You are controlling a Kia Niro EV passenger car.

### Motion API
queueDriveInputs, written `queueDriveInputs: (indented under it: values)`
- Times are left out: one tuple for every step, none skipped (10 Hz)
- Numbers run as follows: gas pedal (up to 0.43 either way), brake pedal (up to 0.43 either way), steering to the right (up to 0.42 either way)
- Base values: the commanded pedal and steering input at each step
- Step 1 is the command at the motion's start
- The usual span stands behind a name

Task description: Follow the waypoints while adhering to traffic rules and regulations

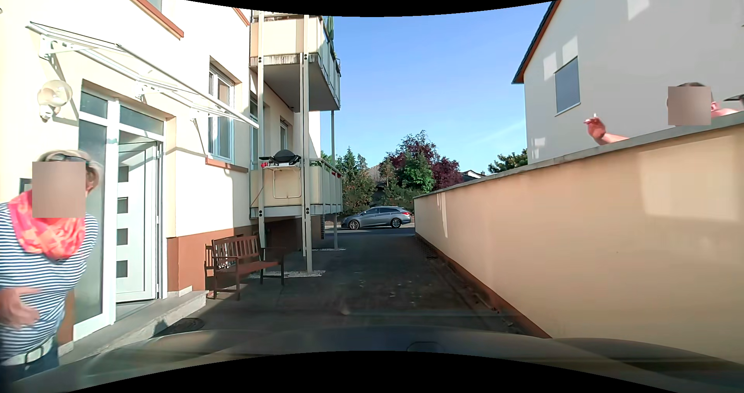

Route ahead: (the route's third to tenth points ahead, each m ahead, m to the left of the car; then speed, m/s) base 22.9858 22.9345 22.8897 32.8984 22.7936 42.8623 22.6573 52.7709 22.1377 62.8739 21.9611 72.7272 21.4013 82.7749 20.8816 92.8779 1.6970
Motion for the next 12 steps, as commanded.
queueDriveInputs:
  values:
    - [0.0, 0.0, -0.031]
    - [0.0, 0.0, -0.031]
    - [0.0, 0.0, -0.031]
    - [0.0, 0.0, -0.031]
    - [0.0, 0.0, -0.031]
    - [0.0, 0.0, -0.031]
    - [0.0, 0.0, -0.031]
    - [0.0, 0.0, -0.031]
    - [0.0, 0.0, -0.031]
    - [0.0, 0.0, -0.031]
    - [0.0, 0.0, -0.033]
    - [0.0, 0.012, -0.038]
